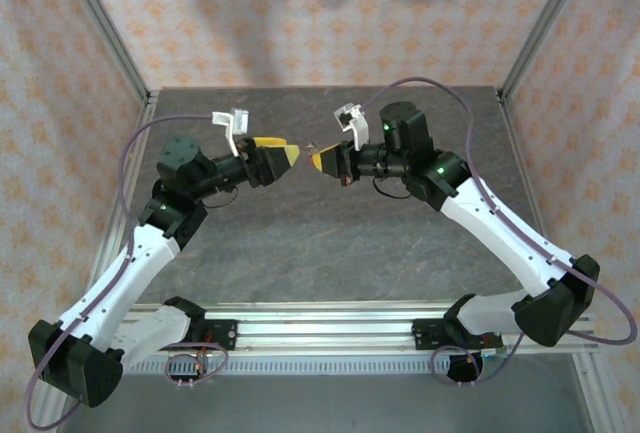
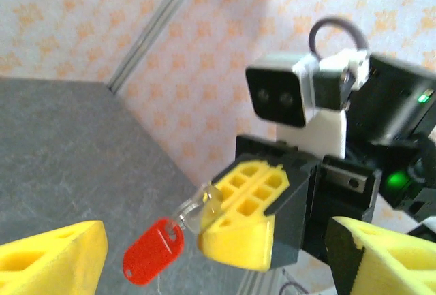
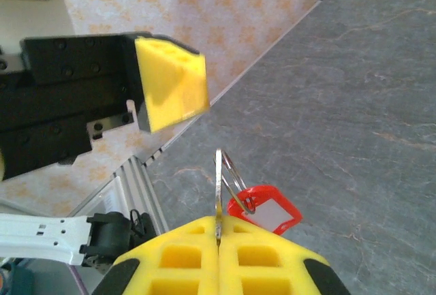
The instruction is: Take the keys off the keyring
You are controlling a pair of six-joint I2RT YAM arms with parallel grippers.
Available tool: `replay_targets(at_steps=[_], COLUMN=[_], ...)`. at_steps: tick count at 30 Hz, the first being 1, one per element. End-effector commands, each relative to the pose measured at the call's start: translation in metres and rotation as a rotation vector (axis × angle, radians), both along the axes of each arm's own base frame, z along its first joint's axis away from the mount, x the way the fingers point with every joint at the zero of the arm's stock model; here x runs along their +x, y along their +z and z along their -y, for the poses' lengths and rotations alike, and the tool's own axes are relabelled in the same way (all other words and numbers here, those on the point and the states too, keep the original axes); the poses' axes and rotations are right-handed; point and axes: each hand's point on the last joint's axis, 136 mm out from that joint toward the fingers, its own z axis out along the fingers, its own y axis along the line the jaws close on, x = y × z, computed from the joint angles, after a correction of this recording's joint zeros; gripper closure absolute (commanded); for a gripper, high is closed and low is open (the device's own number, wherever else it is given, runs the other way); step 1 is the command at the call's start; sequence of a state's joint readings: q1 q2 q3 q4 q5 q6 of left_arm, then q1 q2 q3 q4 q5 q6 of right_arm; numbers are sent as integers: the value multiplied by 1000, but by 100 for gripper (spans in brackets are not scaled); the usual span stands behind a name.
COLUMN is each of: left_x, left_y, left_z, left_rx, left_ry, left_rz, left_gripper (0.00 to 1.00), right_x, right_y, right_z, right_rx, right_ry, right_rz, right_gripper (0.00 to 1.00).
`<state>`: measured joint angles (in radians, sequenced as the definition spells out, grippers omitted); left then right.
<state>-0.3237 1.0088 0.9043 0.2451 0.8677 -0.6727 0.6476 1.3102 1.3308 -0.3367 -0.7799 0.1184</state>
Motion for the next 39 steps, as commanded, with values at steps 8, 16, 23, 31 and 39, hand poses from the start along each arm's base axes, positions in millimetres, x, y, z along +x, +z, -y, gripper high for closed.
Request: replay_targets(at_steps=[8, 16, 23, 31, 39], left_x=[-2, -8, -10, -6, -5], left_y=[16, 22, 22, 8, 0], left_z=[6, 8, 11, 8, -2], left_rx=[-161, -216, -231, -155, -114], left_ry=[-103, -157, -196, -135, -37], left_rz=[12, 28, 9, -14, 31], left_gripper=[42, 56, 46, 50, 62], right_x=[-21, -23, -16, -8, -7], right_y=[38, 46, 43, 45, 67], right_z=[-7, -8, -11, -9, -8], right_rx=[162, 184, 177, 172, 262], right_ry=[145, 153, 136, 87, 63], right_rz=[27, 18, -5, 0, -5], right_gripper=[100, 100, 100, 100, 100])
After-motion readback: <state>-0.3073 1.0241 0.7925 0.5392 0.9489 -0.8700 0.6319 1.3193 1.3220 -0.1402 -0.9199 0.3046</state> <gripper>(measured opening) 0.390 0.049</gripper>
